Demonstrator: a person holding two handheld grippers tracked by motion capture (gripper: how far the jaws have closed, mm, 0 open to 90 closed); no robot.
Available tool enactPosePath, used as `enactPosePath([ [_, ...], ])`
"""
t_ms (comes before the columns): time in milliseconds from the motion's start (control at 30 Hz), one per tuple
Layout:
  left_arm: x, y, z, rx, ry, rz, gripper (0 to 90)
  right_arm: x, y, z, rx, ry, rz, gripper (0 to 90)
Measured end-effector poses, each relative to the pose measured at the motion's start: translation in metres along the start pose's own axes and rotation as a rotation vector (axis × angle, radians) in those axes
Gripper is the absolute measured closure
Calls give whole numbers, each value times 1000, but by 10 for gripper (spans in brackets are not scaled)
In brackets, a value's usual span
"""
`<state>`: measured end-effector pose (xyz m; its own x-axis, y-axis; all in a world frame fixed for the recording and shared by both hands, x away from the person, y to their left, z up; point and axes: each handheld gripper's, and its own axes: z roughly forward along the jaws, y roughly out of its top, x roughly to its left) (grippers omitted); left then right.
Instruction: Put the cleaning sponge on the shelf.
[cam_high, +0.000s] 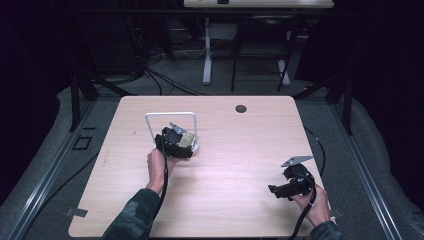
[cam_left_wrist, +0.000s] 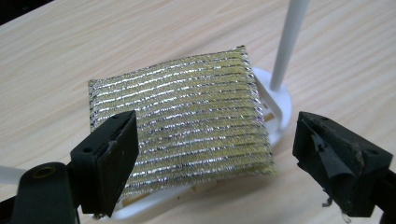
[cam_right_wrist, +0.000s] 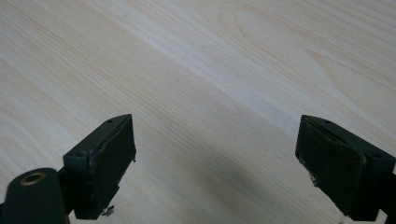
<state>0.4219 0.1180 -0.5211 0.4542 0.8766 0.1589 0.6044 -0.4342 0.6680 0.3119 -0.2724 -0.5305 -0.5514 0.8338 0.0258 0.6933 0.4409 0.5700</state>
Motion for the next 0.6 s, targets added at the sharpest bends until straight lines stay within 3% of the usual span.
enactPosePath([
  [367,10,-6,-34,11,-77,10,86,1,0,0,0,-4,-1,115],
  [600,15,-15,-52,2,-83,20,62,1,0,0,5,-2,-3,115],
])
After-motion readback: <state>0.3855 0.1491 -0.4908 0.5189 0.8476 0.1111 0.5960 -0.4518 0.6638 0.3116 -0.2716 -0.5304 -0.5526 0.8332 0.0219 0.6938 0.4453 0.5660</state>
